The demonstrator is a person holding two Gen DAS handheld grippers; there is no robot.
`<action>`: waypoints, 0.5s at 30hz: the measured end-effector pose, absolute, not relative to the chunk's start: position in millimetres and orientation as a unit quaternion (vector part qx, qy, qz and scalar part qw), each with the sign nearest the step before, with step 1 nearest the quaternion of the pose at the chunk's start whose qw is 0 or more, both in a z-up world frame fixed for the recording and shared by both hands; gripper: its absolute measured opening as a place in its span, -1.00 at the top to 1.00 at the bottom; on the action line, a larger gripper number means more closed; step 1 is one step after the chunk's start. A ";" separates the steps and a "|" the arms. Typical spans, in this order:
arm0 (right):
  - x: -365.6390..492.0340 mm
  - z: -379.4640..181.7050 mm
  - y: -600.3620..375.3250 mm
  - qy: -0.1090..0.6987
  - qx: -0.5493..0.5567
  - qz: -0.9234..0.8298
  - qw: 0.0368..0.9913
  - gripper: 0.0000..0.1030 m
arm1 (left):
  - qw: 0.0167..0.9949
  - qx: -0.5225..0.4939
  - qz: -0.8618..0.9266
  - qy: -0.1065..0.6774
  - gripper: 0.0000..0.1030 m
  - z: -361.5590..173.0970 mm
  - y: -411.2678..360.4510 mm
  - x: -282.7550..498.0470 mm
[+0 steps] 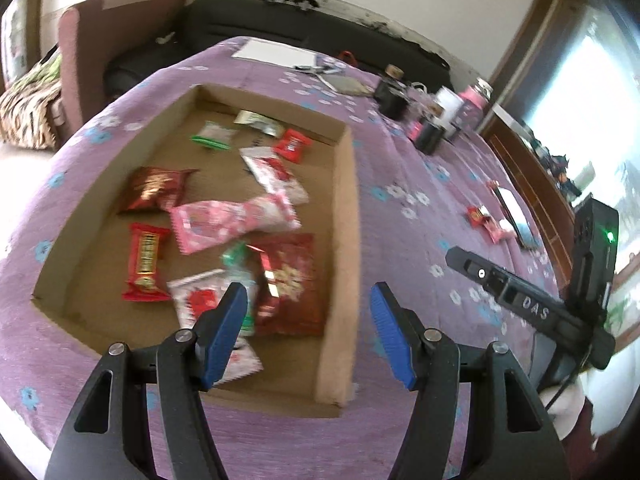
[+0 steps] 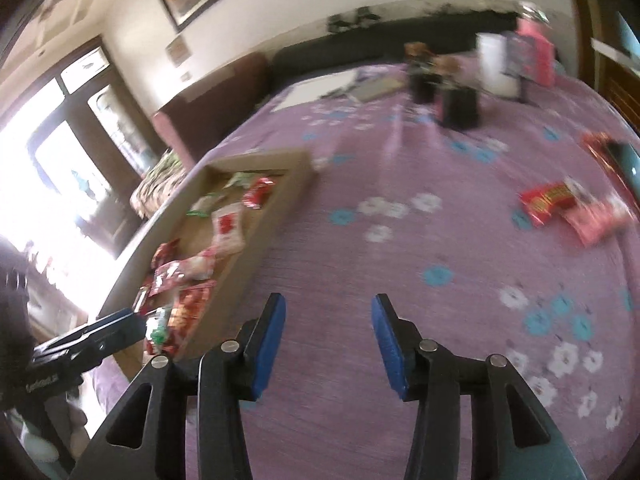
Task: Organize snacks
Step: 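Withdraw both open tools from the box toward the remaining snacks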
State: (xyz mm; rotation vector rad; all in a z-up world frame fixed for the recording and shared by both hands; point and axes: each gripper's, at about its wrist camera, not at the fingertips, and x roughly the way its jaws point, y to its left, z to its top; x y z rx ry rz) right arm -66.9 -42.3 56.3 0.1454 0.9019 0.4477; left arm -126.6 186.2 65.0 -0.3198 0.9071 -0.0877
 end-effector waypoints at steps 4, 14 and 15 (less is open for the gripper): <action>-68.9 54.2 -64.5 0.430 0.086 0.200 0.876 0.09 | 0.891 -0.114 -0.039 0.438 -0.22 66.9 165.1 -126.8; -74.5 49.7 -79.1 0.431 0.094 0.188 0.878 0.07 | 0.904 -0.007 0.008 0.427 -0.22 69.8 135.0 -131.6; -75.5 49.7 -79.9 0.431 0.094 0.187 0.878 0.07 | 0.903 -0.005 0.006 0.429 -0.22 69.5 134.4 -132.1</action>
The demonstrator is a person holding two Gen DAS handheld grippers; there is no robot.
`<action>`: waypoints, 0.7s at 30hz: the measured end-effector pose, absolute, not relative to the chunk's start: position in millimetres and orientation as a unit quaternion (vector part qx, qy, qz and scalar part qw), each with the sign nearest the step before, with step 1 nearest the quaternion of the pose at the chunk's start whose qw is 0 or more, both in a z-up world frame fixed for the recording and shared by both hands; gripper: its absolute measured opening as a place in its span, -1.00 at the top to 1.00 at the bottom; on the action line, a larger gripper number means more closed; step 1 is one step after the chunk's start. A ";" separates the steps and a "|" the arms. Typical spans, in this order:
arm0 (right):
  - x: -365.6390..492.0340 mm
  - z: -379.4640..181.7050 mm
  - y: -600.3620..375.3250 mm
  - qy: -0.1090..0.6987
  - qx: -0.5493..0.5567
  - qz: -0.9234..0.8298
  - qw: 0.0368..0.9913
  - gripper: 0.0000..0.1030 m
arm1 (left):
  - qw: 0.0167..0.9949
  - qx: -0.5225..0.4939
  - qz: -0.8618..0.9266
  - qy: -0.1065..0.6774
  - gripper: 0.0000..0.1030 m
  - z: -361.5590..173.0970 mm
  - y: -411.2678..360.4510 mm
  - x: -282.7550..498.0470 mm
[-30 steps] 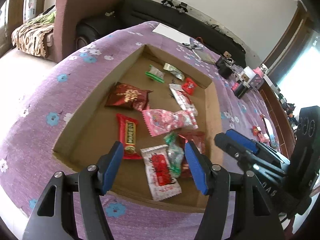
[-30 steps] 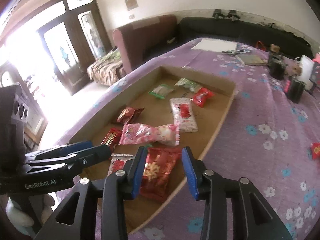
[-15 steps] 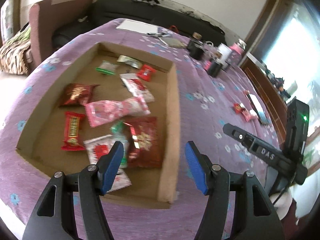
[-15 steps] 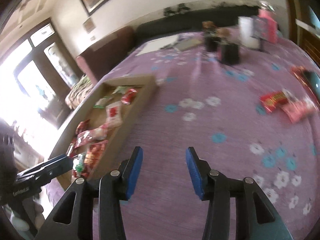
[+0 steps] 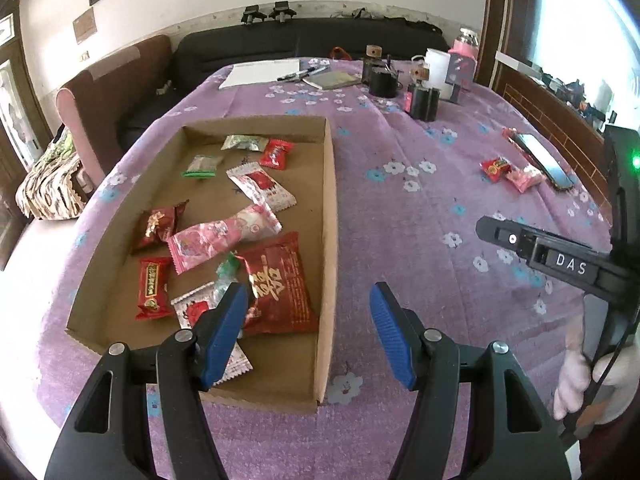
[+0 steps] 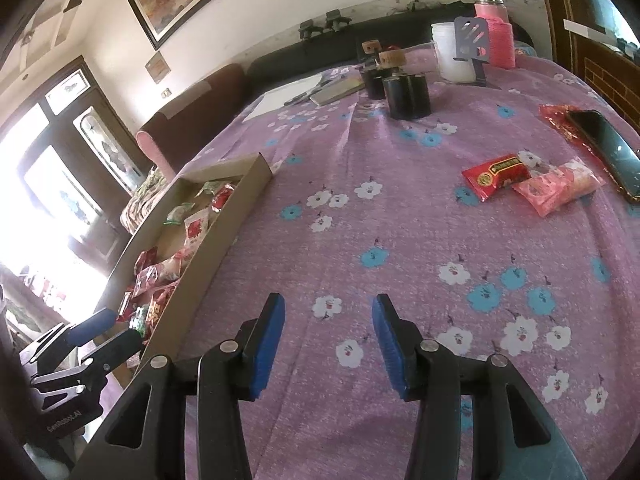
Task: Organize snacks
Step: 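Withdraw both open tools from the box toward the remaining snacks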
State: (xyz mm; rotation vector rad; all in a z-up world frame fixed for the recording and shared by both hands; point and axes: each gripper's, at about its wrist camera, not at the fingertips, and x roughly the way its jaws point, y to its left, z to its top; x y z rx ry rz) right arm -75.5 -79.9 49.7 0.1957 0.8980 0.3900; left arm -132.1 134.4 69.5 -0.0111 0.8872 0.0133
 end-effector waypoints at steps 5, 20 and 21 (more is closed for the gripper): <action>-77.4 49.4 -87.2 0.432 0.095 0.178 0.879 0.07 | 0.901 0.002 -0.002 0.433 -0.22 69.7 127.1 -134.3; -75.9 48.6 -124.1 0.428 0.107 0.146 0.885 -0.03 | 0.895 0.023 -0.033 0.445 -0.22 66.9 97.6 -132.5; -75.4 48.2 -126.4 0.428 0.108 0.144 0.885 -0.03 | 0.894 0.024 -0.034 0.446 -0.22 66.3 96.6 -132.4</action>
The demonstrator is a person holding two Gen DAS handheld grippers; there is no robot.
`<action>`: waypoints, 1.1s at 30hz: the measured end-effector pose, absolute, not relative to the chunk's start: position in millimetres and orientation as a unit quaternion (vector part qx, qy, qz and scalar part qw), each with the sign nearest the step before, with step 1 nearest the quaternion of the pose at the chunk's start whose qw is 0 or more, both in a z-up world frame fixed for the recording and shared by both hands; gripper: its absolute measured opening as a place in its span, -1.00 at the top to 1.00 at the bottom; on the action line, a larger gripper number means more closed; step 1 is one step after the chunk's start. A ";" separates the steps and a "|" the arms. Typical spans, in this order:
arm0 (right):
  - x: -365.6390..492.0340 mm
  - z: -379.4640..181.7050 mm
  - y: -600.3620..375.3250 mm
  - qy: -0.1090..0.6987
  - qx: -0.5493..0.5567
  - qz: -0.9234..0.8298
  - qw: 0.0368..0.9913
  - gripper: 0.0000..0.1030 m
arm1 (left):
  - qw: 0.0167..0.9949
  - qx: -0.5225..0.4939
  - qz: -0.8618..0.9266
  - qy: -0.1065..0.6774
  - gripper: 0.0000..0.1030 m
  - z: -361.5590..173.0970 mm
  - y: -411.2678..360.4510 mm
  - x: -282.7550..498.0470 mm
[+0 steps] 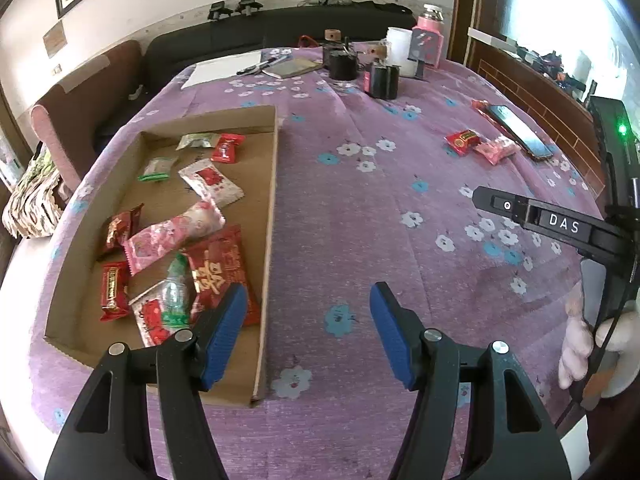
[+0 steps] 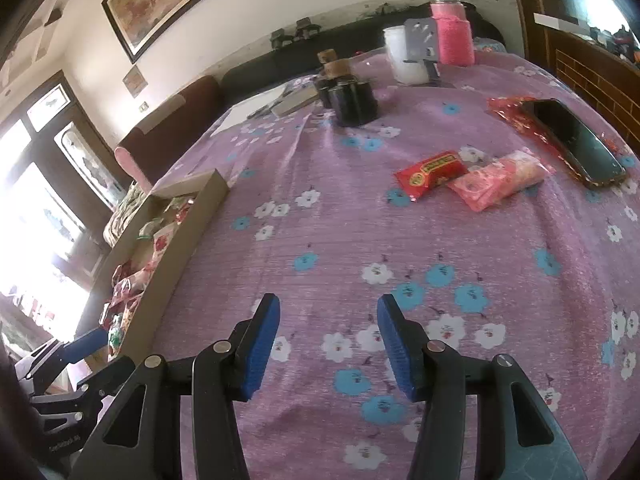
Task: Organize snacks
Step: 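Withdraw both open tools from the box toward the remaining snacks, then move both open tools over the red and pink packets beside the phone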
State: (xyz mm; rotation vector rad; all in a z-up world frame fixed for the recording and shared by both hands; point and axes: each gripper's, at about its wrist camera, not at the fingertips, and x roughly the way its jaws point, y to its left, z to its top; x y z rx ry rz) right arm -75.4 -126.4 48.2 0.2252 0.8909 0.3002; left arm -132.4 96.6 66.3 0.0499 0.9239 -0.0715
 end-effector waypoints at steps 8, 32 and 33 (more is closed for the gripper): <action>-72.1 39.7 -149.2 0.435 0.124 0.125 0.883 -0.03 | 0.887 0.016 -0.057 0.458 -0.22 61.9 85.5 -129.5; 9.9 39.3 -261.2 0.397 0.280 -0.036 0.873 -0.12 | 0.876 -0.078 -0.172 0.443 -0.28 78.4 77.6 -126.2; 14.5 38.4 -260.0 0.397 0.281 -0.037 0.873 -0.12 | 0.876 -0.076 -0.171 0.444 -0.28 80.1 77.7 -124.1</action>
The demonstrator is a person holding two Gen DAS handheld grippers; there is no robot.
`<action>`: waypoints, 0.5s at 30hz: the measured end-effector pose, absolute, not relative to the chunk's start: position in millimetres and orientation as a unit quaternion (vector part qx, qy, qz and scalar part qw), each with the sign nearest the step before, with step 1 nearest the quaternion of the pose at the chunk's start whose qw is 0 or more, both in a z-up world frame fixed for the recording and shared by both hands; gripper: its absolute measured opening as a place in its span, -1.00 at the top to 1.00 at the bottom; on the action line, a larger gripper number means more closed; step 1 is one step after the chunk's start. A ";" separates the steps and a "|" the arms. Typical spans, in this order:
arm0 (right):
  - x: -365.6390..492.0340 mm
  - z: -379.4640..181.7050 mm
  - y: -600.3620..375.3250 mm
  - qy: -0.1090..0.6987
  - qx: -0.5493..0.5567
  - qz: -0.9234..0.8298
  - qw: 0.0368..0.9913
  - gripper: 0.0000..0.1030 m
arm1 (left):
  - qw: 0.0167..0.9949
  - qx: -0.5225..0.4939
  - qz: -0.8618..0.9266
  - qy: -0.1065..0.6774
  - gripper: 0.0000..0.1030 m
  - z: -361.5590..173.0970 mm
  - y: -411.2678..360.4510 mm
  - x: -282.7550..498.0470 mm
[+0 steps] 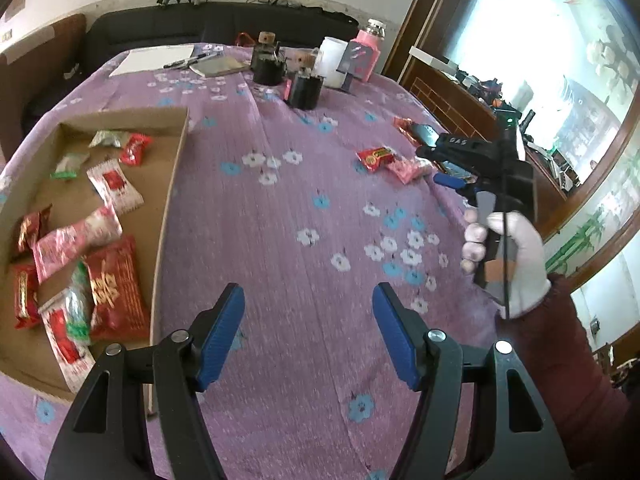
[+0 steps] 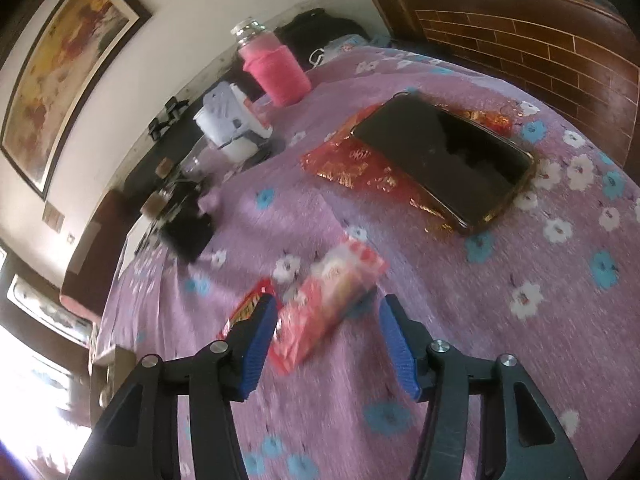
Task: Organize snacks
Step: 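Move both open tools over the red and pink packets beside the phone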
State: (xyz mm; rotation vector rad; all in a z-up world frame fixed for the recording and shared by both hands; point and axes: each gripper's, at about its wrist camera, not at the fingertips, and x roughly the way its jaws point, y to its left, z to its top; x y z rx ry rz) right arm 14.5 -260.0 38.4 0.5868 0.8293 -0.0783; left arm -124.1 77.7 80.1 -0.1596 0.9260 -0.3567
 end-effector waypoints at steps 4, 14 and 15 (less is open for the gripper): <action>23.9 35.3 -249.4 0.400 0.261 -0.040 0.878 -0.12 | 0.877 -0.062 -0.164 0.447 -0.28 89.8 70.6 -105.4; 43.1 30.6 -233.0 0.417 0.160 -0.048 0.893 0.27 | 0.878 -0.009 -0.169 0.447 -0.27 88.7 11.7 -32.2; 42.0 30.3 -234.7 0.419 0.156 -0.051 0.893 0.34 | 0.876 -0.001 -0.170 0.451 -0.27 85.0 3.4 -23.4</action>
